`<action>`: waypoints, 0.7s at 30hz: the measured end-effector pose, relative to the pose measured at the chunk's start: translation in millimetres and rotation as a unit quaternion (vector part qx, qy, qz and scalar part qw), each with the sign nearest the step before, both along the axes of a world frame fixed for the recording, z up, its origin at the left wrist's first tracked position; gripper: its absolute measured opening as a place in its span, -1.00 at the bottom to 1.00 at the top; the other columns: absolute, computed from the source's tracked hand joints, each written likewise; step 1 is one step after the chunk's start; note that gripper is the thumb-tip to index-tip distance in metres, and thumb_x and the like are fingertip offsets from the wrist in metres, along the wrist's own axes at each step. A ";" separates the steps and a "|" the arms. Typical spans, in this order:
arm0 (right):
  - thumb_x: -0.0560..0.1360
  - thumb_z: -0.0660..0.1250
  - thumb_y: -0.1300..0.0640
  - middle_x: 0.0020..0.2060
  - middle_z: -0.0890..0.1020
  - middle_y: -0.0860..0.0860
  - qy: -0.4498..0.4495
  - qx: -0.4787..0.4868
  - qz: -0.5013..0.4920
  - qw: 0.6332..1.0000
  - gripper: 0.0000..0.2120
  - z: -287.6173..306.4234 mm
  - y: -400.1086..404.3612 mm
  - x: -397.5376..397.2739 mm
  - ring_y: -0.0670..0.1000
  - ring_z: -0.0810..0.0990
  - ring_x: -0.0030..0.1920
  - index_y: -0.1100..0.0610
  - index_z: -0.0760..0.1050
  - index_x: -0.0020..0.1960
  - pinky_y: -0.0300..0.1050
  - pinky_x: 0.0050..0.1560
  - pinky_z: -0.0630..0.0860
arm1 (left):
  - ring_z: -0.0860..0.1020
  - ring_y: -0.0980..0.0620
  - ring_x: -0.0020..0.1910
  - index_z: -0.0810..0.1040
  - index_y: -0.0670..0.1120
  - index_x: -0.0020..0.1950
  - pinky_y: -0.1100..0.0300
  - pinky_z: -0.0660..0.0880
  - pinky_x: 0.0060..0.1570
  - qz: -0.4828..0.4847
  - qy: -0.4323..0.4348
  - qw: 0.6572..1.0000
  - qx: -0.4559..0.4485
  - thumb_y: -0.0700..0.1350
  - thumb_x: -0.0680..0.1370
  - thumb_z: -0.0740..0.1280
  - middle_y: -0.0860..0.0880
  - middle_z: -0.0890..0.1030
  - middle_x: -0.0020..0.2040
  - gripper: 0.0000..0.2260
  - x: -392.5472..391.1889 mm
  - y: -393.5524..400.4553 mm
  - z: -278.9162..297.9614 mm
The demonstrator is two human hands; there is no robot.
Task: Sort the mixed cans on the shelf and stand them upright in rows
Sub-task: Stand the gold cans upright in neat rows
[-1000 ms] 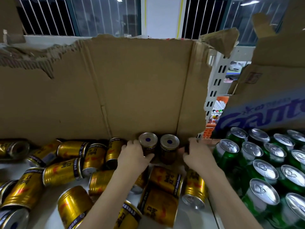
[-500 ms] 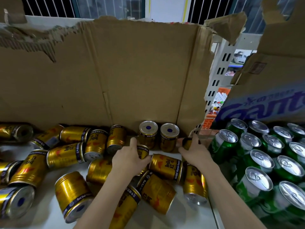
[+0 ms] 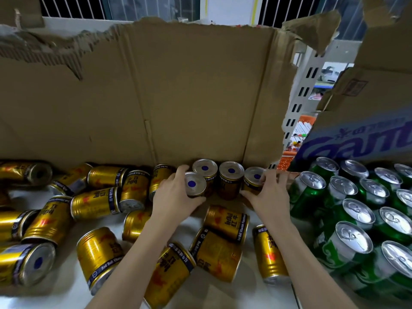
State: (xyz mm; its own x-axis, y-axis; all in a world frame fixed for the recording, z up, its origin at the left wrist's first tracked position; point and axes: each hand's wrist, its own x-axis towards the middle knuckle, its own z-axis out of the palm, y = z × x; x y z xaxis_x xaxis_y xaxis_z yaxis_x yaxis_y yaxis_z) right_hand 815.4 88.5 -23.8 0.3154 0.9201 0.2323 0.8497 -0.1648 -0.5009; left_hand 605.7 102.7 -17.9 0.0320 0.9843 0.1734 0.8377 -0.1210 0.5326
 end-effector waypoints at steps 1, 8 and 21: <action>0.31 0.51 -0.06 0.19 0.36 0.14 -0.031 -0.018 0.000 0.999 -0.46 -2.8 4.1 3.1 0.16 0.46 0.08 0.18 0.34 0.09 -0.08 -0.08 0.43 | 0.46 -0.07 0.18 0.25 -0.01 0.41 0.09 0.45 0.09 0.012 0.012 1.000 -0.012 0.14 0.37 0.47 -0.03 0.49 0.21 -0.29 -0.9 2.2 -2.4; 0.42 0.38 -0.11 0.29 0.36 0.18 -0.024 -0.108 -0.006 0.994 -0.42 7.1 4.7 4.7 0.24 0.33 0.29 0.13 0.27 0.30 0.08 0.18 0.40 | 0.25 -0.15 0.38 0.14 -0.10 0.50 0.06 0.27 0.32 0.037 0.032 0.998 -0.034 0.17 0.47 0.34 -0.14 0.23 0.43 -0.28 1.3 -6.8 -3.2; 0.49 0.29 -0.02 0.28 0.29 0.16 -0.015 -0.179 -0.048 0.983 -0.47 -12.9 -89.7 4.0 0.21 0.41 0.20 0.10 0.20 0.37 -0.01 0.07 0.44 | 0.29 -0.06 0.34 0.21 -0.06 0.46 0.02 0.30 0.33 -0.291 0.196 0.934 -0.071 0.12 0.47 0.31 -0.03 0.33 0.37 -0.37 59.8 -38.3 2.1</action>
